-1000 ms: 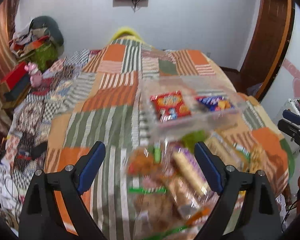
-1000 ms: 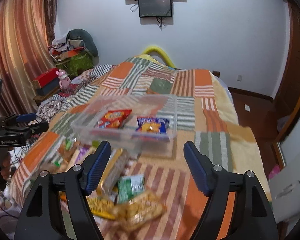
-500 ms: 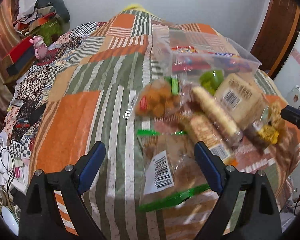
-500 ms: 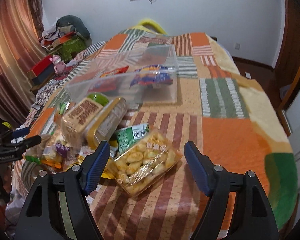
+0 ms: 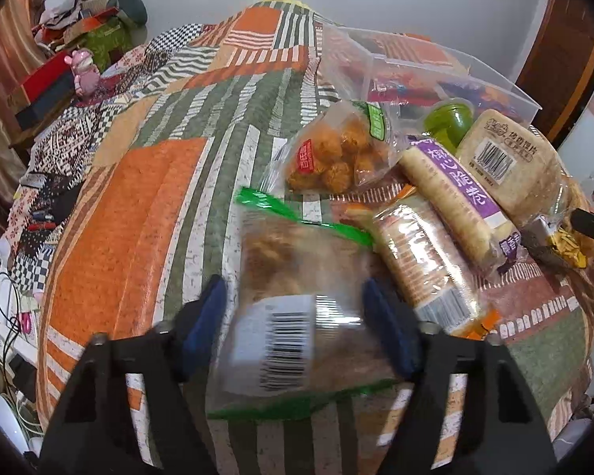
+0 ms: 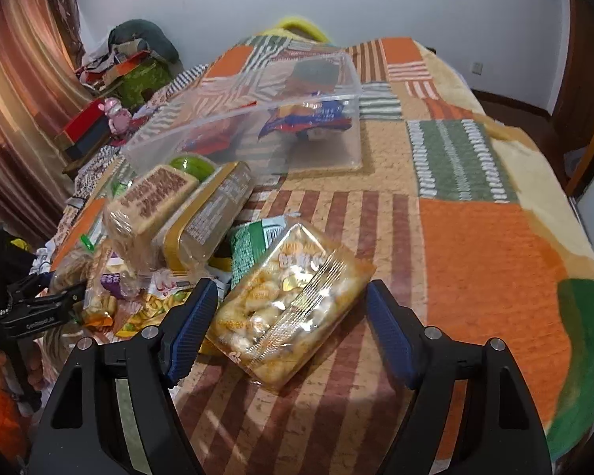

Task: Organize snacks
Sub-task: 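Grasp the clear bread bag with the left tool while the right tool grasps the round-cookie pack, then carry both packs up and over the clear plastic box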

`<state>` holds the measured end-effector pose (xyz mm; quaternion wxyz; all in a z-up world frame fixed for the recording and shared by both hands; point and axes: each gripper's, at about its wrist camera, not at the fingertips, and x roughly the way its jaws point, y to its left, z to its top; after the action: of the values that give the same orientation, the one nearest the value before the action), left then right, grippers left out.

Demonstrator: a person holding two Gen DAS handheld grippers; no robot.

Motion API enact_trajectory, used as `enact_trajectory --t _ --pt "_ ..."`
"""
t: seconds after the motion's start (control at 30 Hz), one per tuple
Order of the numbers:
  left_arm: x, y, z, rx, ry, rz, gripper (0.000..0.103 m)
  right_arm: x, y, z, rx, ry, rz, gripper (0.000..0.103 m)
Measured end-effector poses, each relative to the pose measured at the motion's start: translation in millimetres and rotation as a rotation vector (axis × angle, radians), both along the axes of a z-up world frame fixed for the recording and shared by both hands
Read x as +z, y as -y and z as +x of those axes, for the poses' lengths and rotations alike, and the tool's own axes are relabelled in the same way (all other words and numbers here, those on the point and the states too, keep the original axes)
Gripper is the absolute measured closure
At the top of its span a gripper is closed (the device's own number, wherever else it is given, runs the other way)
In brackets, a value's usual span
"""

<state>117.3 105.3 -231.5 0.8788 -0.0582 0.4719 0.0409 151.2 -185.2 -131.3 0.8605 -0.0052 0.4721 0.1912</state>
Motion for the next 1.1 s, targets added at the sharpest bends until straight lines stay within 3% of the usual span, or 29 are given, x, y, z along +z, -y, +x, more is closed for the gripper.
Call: enact_trajectory --t 0.07,0.23,0.33,0.7,1.1 --pt "2 -1 1 -0.002 0.004 -0.005 0.042 -3 -2 2 -0.003 -0.002 -0.001 0.032" --pt "8 -7 1 0.013 0.015 -0.034 0.047 -3 -2 -2 0.001 0.01 -0.021 0.056" --pt "13 -8 1 0.015 0.029 -0.038 0.047 2 2 -4 -0.001 0.032 -0.029 0.061" --pt "60 -1 2 0.002 0.144 -0.013 0.048 31 19 -4 -0.021 0.115 -0.012 0.062" --pt "113 23 43 -0.066 0.277 -0.009 0.048 77 7 19 0.0 0.256 0.02 0.062"
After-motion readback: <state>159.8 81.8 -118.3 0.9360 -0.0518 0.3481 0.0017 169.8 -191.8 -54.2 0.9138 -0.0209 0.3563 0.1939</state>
